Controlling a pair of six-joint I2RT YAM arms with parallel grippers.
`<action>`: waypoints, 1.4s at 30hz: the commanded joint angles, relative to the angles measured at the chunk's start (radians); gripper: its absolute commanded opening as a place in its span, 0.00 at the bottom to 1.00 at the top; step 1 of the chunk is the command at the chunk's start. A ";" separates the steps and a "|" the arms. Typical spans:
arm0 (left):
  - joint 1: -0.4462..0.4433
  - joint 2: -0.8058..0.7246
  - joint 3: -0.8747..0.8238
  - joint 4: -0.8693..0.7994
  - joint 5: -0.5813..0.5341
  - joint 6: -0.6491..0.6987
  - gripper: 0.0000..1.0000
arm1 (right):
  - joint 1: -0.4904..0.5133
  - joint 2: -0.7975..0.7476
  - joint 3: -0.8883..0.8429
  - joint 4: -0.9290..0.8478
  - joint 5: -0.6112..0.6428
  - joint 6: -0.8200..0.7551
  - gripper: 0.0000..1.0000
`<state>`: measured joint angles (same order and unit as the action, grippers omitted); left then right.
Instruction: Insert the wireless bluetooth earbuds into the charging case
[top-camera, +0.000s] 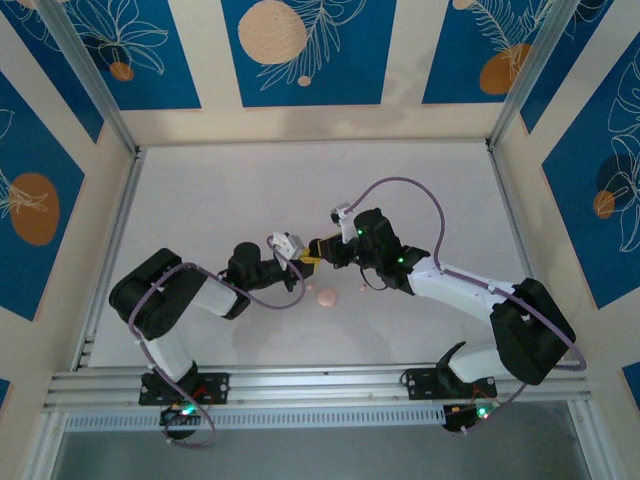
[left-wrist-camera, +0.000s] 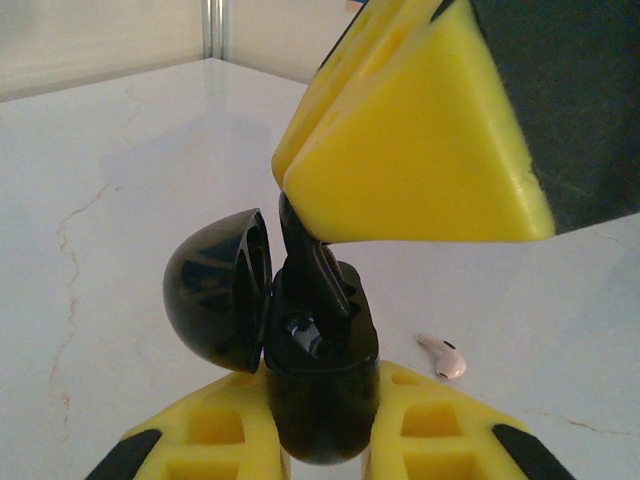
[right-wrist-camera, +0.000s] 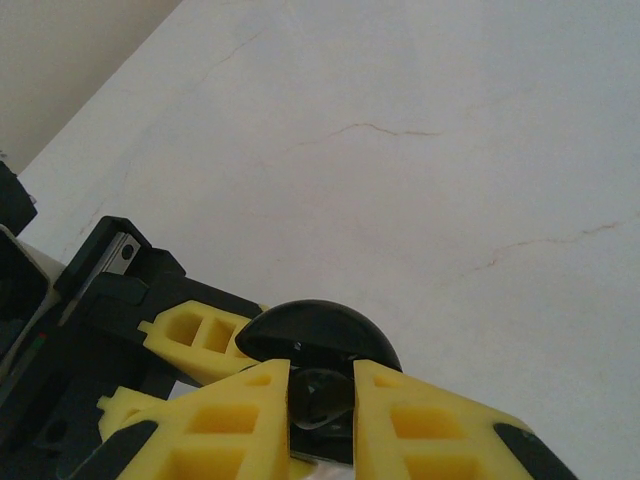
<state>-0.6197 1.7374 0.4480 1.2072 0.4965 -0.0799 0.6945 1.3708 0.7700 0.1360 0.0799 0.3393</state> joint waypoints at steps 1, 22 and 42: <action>-0.011 -0.014 0.000 0.063 0.002 -0.015 0.11 | 0.013 -0.003 -0.017 0.014 0.000 -0.019 0.19; -0.010 -0.060 -0.008 0.049 -0.007 -0.001 0.11 | 0.016 -0.007 -0.008 -0.013 -0.034 -0.034 0.28; -0.010 -0.083 -0.025 0.057 -0.005 0.017 0.11 | -0.019 -0.169 0.025 -0.076 -0.125 -0.017 0.47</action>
<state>-0.6197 1.6798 0.4408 1.2007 0.4862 -0.0753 0.6945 1.2495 0.7700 0.0830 0.0208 0.3141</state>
